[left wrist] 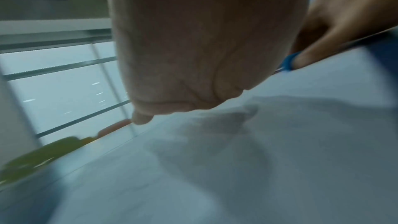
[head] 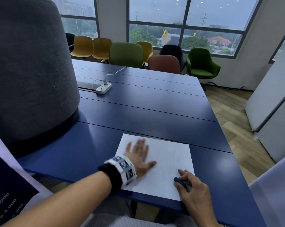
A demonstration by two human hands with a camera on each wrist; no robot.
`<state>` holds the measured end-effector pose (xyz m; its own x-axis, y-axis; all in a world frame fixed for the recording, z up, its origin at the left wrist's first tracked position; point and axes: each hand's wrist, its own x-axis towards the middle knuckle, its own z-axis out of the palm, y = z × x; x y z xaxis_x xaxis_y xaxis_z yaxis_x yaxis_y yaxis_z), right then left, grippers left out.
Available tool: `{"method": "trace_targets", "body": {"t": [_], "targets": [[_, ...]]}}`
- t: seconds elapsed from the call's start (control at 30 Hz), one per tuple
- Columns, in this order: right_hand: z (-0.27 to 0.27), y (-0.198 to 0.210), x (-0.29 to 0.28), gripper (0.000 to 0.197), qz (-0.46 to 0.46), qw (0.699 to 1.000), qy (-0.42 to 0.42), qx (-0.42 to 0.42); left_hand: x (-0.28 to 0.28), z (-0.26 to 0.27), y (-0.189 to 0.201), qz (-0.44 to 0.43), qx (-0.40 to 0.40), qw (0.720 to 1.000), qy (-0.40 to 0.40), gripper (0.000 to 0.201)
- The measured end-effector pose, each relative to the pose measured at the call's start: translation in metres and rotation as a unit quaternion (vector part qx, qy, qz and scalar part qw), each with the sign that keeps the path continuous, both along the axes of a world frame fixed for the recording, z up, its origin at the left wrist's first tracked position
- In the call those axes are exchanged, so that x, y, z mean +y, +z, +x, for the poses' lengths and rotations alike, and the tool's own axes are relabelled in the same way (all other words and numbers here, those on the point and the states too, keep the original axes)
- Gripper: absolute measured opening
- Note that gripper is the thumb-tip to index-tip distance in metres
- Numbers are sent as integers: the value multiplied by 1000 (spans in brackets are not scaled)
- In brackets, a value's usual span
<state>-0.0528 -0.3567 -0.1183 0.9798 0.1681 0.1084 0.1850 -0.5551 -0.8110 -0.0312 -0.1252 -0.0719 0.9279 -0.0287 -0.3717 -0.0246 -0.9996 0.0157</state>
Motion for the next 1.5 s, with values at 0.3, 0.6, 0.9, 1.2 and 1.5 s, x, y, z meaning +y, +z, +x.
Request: {"method": "trace_targets", "body": {"t": [0.3, 0.6, 0.9, 1.2, 1.5], "targets": [[0, 1, -1, 16, -22, 1000, 0, -10, -30, -40, -13, -75, 27, 995, -65, 95], [-4, 6, 2, 18, -16, 1000, -3, -3, 22, -30, 0, -19, 5, 998, 67, 103], [-6, 12, 2, 20, -12, 1000, 1, 2, 14, -65, -15, -71, 10, 997, 5, 127], [-6, 14, 3, 20, -25, 1000, -4, 8, 21, -75, -9, -53, 23, 996, -64, 100], [-2, 31, 4, 19, -105, 994, 15, -4, 47, -27, 33, -103, -24, 994, 14, 82]]}}
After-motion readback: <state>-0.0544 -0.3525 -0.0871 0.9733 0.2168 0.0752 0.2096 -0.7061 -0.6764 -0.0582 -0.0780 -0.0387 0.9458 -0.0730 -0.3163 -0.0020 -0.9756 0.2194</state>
